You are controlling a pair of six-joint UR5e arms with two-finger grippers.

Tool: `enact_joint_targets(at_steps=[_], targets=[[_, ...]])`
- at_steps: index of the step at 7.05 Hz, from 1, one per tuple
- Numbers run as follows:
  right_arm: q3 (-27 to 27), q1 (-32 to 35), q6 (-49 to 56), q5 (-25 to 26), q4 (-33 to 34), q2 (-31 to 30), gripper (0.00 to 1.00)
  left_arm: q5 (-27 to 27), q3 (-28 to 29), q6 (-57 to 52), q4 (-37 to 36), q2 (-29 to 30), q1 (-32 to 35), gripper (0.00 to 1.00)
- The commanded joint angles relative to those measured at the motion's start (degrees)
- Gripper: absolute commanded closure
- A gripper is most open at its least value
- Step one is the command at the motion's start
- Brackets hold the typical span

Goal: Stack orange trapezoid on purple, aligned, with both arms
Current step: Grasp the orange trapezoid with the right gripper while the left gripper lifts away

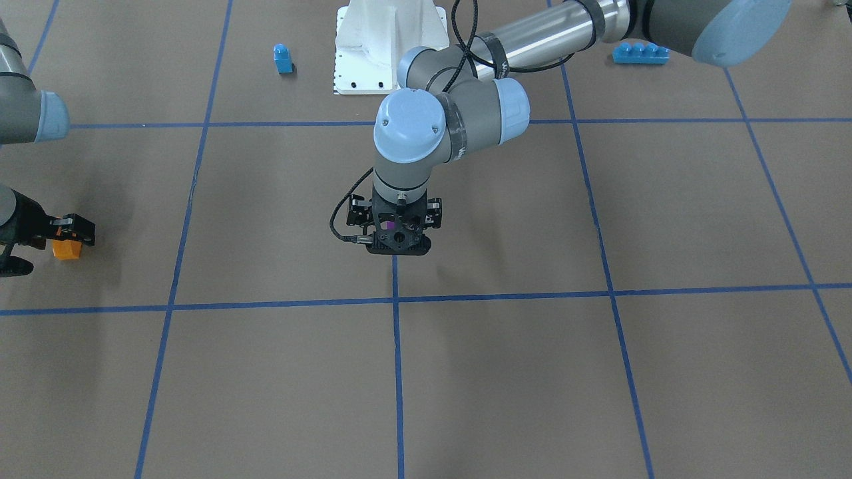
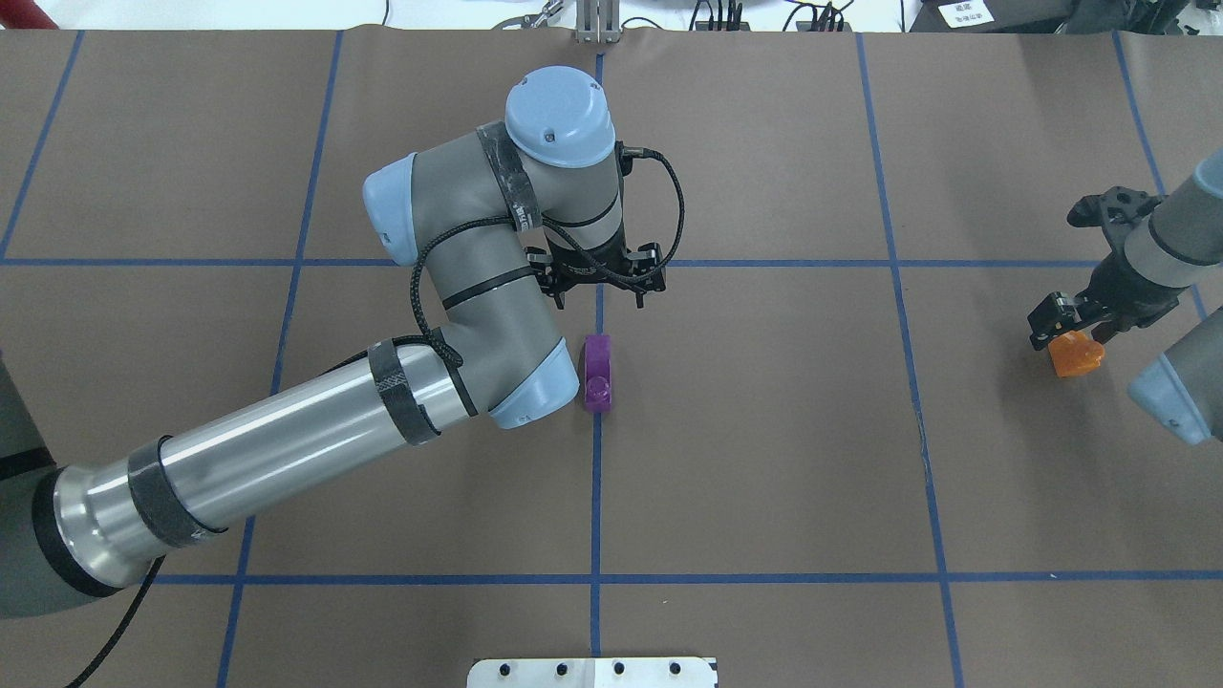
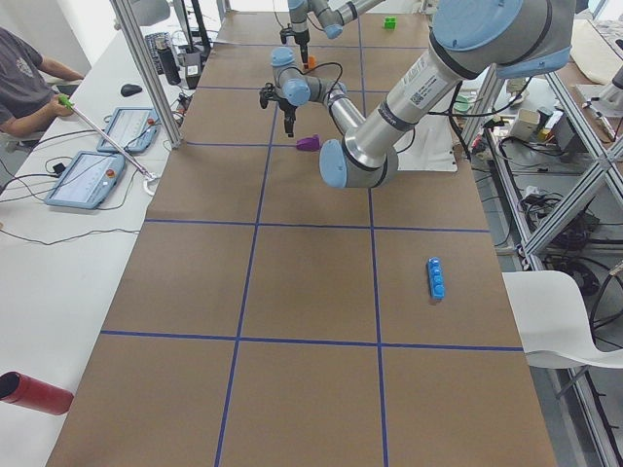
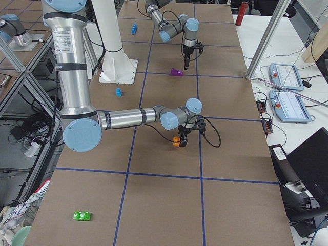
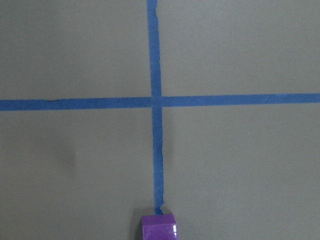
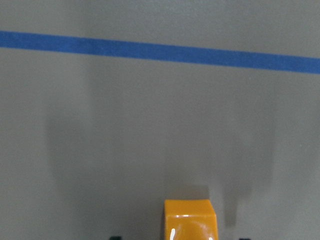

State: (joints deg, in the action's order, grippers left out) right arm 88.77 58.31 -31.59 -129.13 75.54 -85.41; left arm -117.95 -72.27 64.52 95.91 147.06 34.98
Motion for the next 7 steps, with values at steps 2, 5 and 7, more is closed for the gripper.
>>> enact_joint_targets(at_steps=[2, 5, 7], targets=[[2.54, 0.05, -0.22, 0.02, -0.04, -3.43, 0.78, 0.0, -0.06, 0.08, 0.07, 0.07, 0.0, 0.0], [10.0, -0.04, -5.01, -0.07, 0.92, -0.05, 1.0, -0.26, -1.02, -0.53, -0.11, -0.54, 2.27, 0.0], [10.19, -4.22, -22.03, 1.94, 0.93, 11.17, 1.0, -0.53, -10.9, -6.81, -0.19, -11.99, 4.91, 0.0]])
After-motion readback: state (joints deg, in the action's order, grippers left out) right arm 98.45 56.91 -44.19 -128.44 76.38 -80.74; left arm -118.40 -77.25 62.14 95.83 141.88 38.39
